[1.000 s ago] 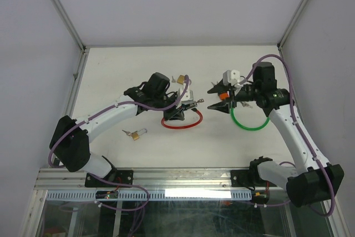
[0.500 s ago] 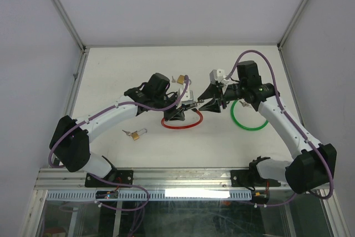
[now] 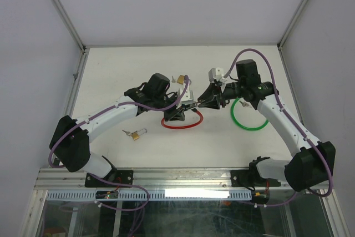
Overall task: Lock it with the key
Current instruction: Lock the lock.
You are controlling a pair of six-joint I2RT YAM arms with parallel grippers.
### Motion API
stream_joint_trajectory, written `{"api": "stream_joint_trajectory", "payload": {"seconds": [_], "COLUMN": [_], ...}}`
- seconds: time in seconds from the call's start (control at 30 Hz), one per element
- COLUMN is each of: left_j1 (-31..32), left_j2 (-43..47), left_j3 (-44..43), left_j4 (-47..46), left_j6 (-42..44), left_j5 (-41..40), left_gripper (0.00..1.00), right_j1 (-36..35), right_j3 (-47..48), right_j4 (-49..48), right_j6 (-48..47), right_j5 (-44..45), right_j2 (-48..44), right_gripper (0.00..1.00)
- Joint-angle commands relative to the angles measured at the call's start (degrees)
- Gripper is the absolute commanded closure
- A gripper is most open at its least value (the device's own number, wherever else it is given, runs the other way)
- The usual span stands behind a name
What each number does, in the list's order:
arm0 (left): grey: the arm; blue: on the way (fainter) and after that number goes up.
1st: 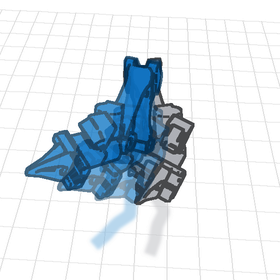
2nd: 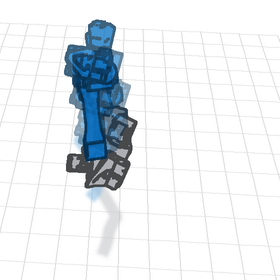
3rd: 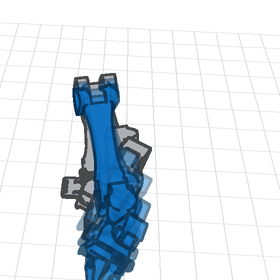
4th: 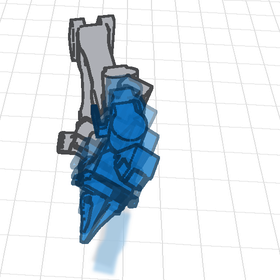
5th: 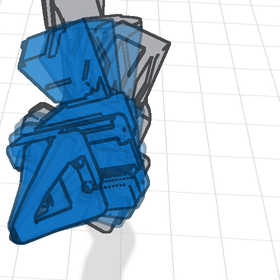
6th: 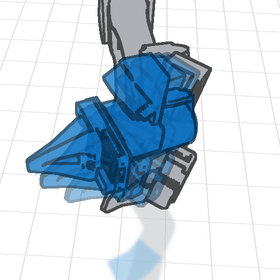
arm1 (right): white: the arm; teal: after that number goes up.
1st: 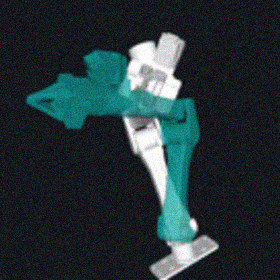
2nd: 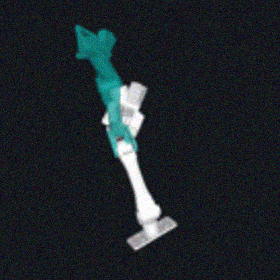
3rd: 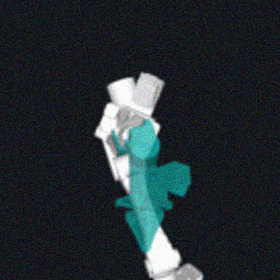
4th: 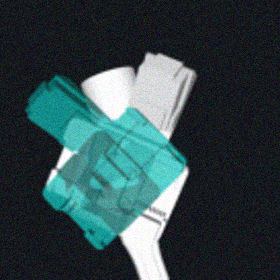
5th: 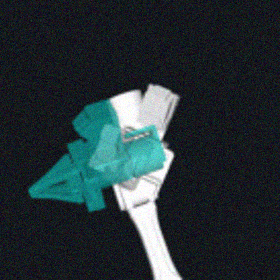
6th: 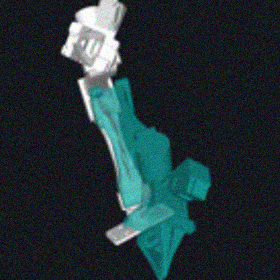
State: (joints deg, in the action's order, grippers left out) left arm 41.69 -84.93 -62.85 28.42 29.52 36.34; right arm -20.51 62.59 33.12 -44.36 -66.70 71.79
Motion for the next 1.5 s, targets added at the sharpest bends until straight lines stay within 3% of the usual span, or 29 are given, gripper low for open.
{"api": "stream_joint_trajectory", "payload": {"seconds": [0.0, 0.27, 0.47, 0.67, 0.9, 1.03, 1.3, 1.47], "left_j1": [0.57, 0.66, 0.63, 0.62, 0.6, 0.34, -1.4, -2.22], "left_j2": [2.65, 2.66, 2.6, 2.64, 2.63, 2.53, -2.74, -3.4], "left_j3": [-0.01, 0.18, 0.28, 0.44, 0.4, -0.39, -4.55, -5.0], "left_j4": [-2.32, -2.3, -2.28, -2.32, -2.3, -1.0, 5.78, 6.83], "left_j6": [-0.12, -0.08, -0.07, 0.01, -0.2, -0.17, 1.73, 2.27], "left_j5": [2.5, 2.46, 2.07, 1.41, 2.75, 8.88, 25.01, 27.02], "left_gripper": [1.0, 1.0, 1.0, 1.0, 1.0, 1.0, 1.0, 1.0], "right_j1": [-0.22, 0.09, 2.27, 5.44, 6.94, 6.18, 3.55, 3.88], "right_j3": [2.54, 2.28, 1.61, 1.77, 2.6, 2.29, 5.99, 6.54], "right_j4": [-0.35, -0.81, -1.7, -1.33, 5.25, 8.09, 11.29, 10.04], "right_j6": [0.16, -0.68, -0.61, -0.88, -8.7, -13.85, -19.21, -16.03], "right_j5": [1.74, 2.73, 2.12, 3.59, 6.78, 4.78, 9.82, 12.92], "right_j2": [0.5, 0.07, -1.11, -3.42, -5.65, -7.33, -7.63, -8.14], "right_gripper": [0.68, 0.79, 1.0, 1.0, 1.0, 1.0, 1.0, 1.0]}}
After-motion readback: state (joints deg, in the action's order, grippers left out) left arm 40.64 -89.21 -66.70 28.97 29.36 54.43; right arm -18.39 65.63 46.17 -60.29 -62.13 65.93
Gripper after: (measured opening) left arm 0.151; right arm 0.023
